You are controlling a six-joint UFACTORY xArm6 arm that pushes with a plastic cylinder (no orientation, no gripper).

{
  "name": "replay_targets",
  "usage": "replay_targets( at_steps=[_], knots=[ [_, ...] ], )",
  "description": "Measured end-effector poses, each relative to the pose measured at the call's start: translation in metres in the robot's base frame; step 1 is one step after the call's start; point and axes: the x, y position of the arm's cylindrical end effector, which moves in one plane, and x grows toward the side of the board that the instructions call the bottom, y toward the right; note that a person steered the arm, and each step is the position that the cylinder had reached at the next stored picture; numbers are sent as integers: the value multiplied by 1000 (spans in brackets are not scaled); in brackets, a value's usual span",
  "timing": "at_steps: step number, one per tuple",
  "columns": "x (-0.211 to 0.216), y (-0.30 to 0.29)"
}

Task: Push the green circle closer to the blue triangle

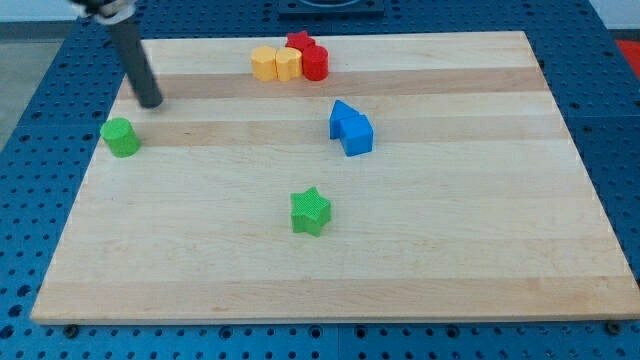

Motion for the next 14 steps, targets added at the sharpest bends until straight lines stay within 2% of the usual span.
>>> replay_targets(
  at_steps=[1, 2, 3, 4, 5, 6, 9, 14],
  knots=[
    [17, -34],
    [68, -28],
    [86, 3],
    [85, 43],
    [48, 56],
    [37, 38],
    [30, 45],
    [-10, 45]
  ],
)
